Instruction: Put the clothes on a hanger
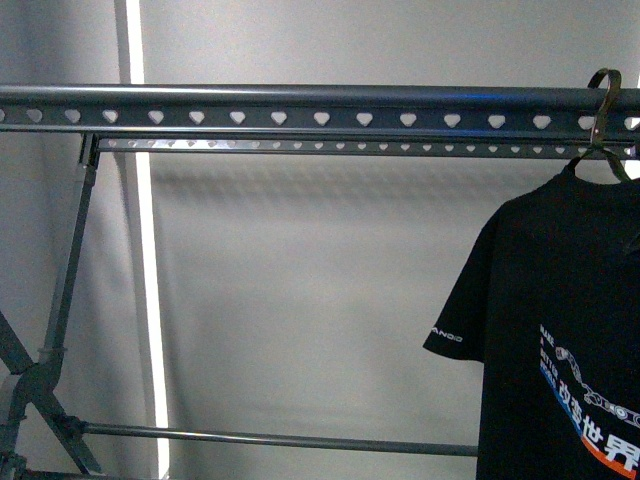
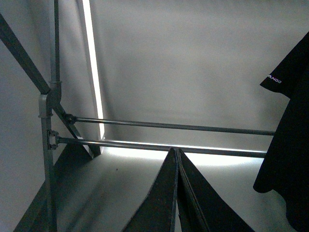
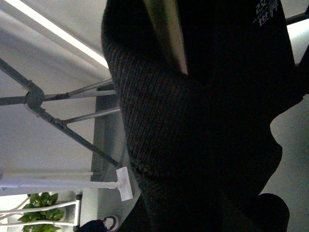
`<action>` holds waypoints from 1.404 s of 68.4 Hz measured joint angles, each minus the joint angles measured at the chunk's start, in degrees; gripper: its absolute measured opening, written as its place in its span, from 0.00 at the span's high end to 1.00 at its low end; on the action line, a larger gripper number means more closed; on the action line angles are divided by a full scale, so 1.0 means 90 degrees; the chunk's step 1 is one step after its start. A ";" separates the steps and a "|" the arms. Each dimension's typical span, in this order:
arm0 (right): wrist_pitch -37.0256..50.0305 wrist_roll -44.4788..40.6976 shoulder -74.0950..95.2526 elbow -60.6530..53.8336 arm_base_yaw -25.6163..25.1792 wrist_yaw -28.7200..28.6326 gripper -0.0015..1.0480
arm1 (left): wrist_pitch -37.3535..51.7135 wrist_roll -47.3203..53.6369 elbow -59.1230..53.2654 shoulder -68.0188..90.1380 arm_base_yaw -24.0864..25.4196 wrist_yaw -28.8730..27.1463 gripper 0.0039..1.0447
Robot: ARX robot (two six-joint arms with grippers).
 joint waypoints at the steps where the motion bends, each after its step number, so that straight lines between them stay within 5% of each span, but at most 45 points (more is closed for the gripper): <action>1: 0.0000 0.0000 0.0017 0.0000 -0.0005 0.0012 0.91 | -0.0019 0.0002 -0.0017 -0.0036 0.0000 0.0000 0.97; 23: 0.0741 -0.0131 0.0143 -0.0464 0.0022 0.0398 0.89 | -0.0600 0.0005 -0.0352 -0.0962 0.0000 0.0000 0.97; 34: 0.2089 -0.0527 -0.0262 -0.1396 0.0109 0.0750 0.65 | -0.0889 0.0015 -0.0457 -0.1370 0.0000 0.0000 0.97; 53: 0.6256 -0.1073 -0.3667 -0.5129 0.0100 0.0702 0.20 | -0.1268 0.0019 -0.0588 -0.2030 0.0000 0.0000 0.97; 60: 0.6516 -0.1049 -0.5578 -0.6941 0.0124 0.0736 0.06 | -0.1554 0.0019 -0.0588 -0.2322 0.0000 0.0000 0.97; 66: 0.5671 -0.1299 -0.7567 -0.8667 0.0493 0.1358 0.09 | -0.1829 0.0022 -0.0588 -0.2596 0.0000 0.0000 0.97; 68: 0.4966 -0.1535 -0.8403 -0.9175 0.0877 0.2110 0.16 | -0.1933 0.0019 -0.0588 -0.2701 0.0000 0.0000 0.97; 71: 0.4512 -0.1651 -0.9046 -0.9522 0.1073 0.2419 0.23 | -0.2018 0.0022 -0.0588 -0.2781 0.0000 0.0000 0.97; 89: 0.3429 -0.1894 -1.1026 -1.0008 0.1202 0.2623 0.75 | -0.2535 0.0019 -0.0588 -0.3300 0.0000 0.0000 0.97; 96: 0.3429 -0.1897 -1.1101 -1.0095 0.1205 0.2628 0.97 | -0.3568 0.0022 -0.0588 -0.4240 0.0000 0.0002 0.97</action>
